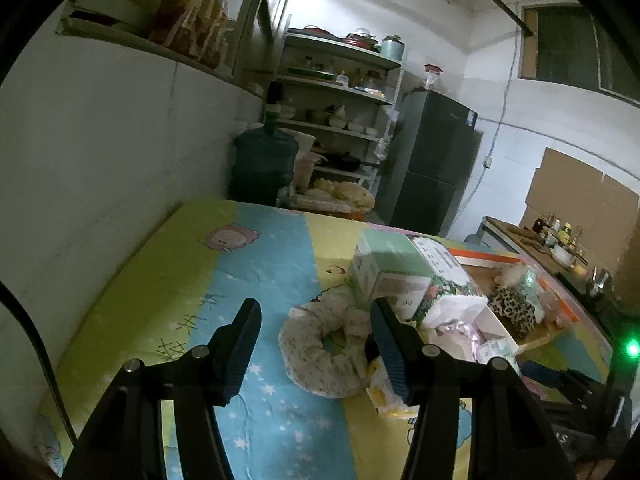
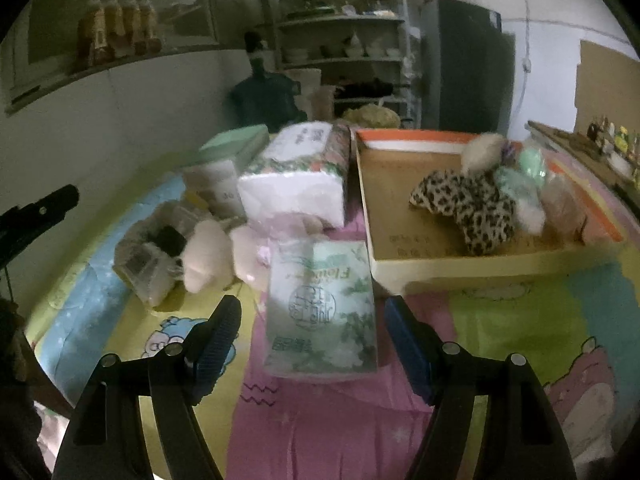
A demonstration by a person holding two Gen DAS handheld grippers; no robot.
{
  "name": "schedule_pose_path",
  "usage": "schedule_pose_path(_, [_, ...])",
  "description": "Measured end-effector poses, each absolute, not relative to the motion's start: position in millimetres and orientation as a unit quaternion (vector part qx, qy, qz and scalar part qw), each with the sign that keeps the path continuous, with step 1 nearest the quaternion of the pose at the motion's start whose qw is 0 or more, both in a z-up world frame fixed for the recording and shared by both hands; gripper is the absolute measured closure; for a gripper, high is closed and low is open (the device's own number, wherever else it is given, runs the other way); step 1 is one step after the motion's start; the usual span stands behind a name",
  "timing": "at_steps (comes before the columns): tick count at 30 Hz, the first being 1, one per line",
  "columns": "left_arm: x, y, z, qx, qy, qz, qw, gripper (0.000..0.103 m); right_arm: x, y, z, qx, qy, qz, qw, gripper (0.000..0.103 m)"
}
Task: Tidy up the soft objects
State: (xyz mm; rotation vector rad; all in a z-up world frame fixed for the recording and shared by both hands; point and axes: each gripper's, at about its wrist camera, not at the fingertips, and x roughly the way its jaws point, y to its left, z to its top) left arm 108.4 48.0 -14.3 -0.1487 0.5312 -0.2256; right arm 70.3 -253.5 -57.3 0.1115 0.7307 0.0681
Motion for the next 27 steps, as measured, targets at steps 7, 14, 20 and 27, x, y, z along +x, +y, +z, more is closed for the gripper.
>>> schedule_pose_path(7, [107.1,41.1,-21.7,-0.063,0.265,-0.139,0.952,0.046,74.3,-256.5,-64.0,0.063,0.362,0.035,0.929,0.037])
schedule_pose_path(14, [105.8,19.3,-32.0,-0.038,0.277,-0.187,0.942,0.046,68.2,-253.0,-63.5,0.055,0.356,0.039,0.932,0.058])
schedule_pose_path(20, [107.4,0.8,-48.6,-0.023,0.299,-0.210,0.931,0.047,56.9,-248.0,-54.3,0.058,0.338,0.050,0.938,0.058])
schedule_pose_path(27, [117.3,-7.7,-66.0,-0.033,0.330,-0.222,0.917,0.071,53.0,-247.8,-49.1,0.058,0.329,0.054,0.941,0.058])
